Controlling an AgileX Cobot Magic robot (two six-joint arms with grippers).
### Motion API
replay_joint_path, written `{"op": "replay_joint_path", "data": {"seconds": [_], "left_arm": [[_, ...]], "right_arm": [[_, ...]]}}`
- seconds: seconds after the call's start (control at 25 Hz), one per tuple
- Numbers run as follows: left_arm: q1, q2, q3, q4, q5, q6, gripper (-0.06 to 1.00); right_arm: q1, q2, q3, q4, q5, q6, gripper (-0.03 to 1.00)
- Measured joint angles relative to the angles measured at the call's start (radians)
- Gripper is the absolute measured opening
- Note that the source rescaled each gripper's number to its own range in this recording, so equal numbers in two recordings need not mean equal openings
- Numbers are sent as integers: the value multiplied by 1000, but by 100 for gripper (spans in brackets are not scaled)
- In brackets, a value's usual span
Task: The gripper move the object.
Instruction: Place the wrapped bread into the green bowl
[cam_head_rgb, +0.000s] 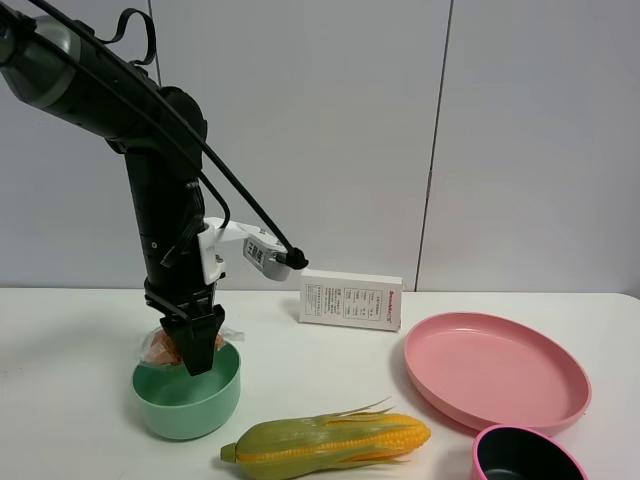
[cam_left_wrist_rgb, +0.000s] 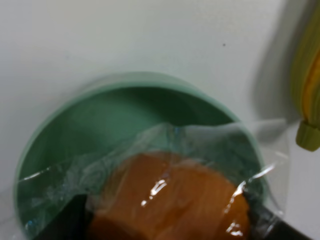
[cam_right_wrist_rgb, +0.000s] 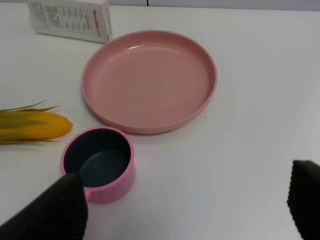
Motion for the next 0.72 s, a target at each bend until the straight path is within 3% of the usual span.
{"op": "replay_joint_path", "data": {"seconds": [0.44, 0.48, 0.52, 0.56, 0.72], "left_arm": [[0, 19, 0, 10, 0, 0, 29], [0, 19, 0, 10, 0, 0, 34], [0, 19, 0, 10, 0, 0, 49], [0, 19, 0, 10, 0, 0, 57], [0, 19, 0, 10, 6, 0, 69]], "right_arm": [[0, 0, 0, 0, 0, 0, 100], [0, 0, 0, 0, 0, 0, 100], [0, 0, 0, 0, 0, 0, 100], [0, 0, 0, 0, 0, 0, 100], [0, 0, 0, 0, 0, 0, 100]]}}
